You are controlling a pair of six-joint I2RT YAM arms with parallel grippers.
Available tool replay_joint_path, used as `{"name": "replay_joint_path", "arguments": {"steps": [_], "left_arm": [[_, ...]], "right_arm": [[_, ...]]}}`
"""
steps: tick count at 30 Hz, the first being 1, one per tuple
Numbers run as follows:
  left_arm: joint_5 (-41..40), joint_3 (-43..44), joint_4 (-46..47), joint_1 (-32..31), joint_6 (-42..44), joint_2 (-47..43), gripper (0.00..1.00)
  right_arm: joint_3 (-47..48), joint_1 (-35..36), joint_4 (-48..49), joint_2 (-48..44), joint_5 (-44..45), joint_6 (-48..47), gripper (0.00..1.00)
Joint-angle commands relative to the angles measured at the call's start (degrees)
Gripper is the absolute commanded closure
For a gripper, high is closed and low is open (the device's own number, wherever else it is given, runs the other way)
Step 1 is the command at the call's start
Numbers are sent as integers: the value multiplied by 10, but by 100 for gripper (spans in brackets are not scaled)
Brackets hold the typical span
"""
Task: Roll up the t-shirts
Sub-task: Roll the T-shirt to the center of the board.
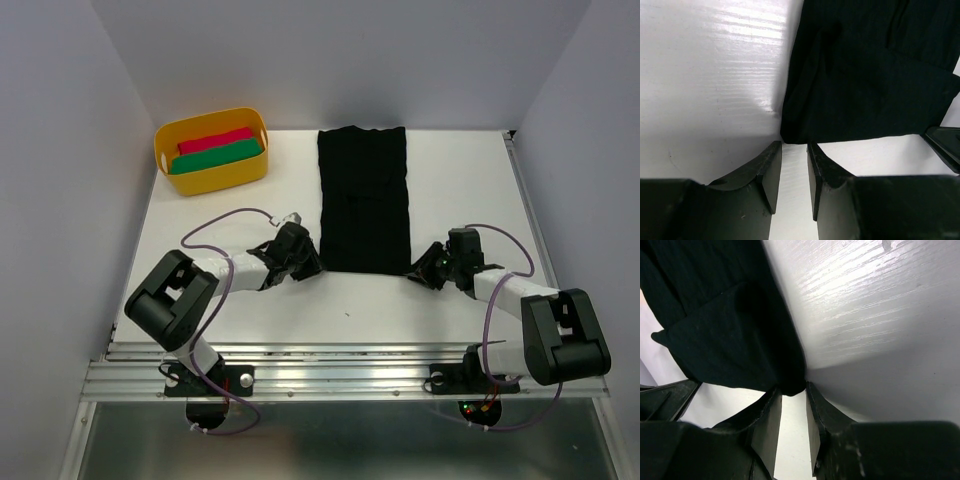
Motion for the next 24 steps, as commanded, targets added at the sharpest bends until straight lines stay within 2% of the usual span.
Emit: {"name": "replay_joint_path", "arguments": {"steps": [1, 8, 10, 14, 15, 18, 24], "left_arm": [[-7, -9, 1, 5, 8, 17, 61], [-2, -2, 13, 9, 11, 27, 58], [-1, -1, 12, 10, 13, 29, 59], [-1, 3, 13, 12, 13, 37, 71], [-1, 3, 12, 12, 13, 37, 81], [-1, 5, 10, 13, 16, 39, 100], [0, 6, -19, 13, 20, 13, 100]], "right_arm": [[-9, -4, -7, 9, 24, -6, 68], [-4, -4, -7, 15, 30, -7, 69], [-1, -4, -7, 16, 32, -8, 74], [3, -4, -6, 19, 32, -11, 83], [3, -4, -7, 19, 32, -11, 85], [6, -4, -7, 19, 32, -13, 99], [18, -4, -39, -11, 34, -25, 99]]}}
